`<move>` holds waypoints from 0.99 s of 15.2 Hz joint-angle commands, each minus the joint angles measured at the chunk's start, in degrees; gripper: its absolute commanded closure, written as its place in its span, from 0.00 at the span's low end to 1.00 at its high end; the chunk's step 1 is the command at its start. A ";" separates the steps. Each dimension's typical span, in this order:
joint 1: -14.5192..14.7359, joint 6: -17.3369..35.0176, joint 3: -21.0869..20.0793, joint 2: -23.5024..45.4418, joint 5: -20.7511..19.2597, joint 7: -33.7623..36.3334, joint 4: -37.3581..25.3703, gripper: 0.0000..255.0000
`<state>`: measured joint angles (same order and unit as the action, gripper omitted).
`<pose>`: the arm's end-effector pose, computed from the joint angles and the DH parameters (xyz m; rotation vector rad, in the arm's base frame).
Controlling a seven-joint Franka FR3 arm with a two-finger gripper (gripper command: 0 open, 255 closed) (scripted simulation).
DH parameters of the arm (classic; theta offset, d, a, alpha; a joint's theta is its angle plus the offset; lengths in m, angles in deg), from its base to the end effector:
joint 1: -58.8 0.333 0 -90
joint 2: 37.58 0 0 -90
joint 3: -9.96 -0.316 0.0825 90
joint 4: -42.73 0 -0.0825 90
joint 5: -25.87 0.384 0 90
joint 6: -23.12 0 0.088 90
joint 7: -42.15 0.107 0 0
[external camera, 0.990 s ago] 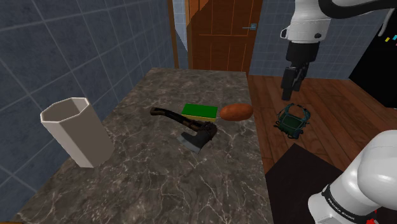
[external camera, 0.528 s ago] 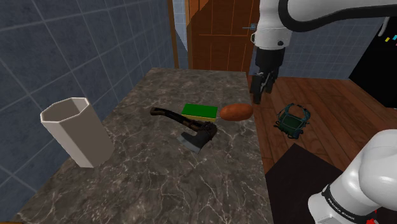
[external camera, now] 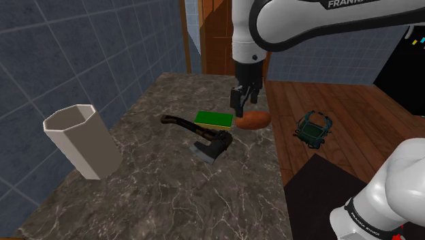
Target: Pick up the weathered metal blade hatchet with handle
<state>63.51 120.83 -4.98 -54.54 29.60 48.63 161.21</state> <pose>0.4298 0.1717 0.5456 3.0958 0.3184 -0.1107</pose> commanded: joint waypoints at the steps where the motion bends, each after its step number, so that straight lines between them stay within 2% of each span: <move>1: 0.41 1.00 -1.66 3.87 -1.37 1.71 -3.19 0.00; 7: 2.58 2.42 -6.13 16.48 -7.50 7.74 -14.37 0.00; 12: 6.13 1.12 -8.41 28.10 -14.31 12.53 -26.22 0.00; 15: 6.48 2.46 -8.32 28.95 -14.83 12.98 -25.63 0.00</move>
<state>69.88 122.67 -13.29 -25.95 15.04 61.39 135.29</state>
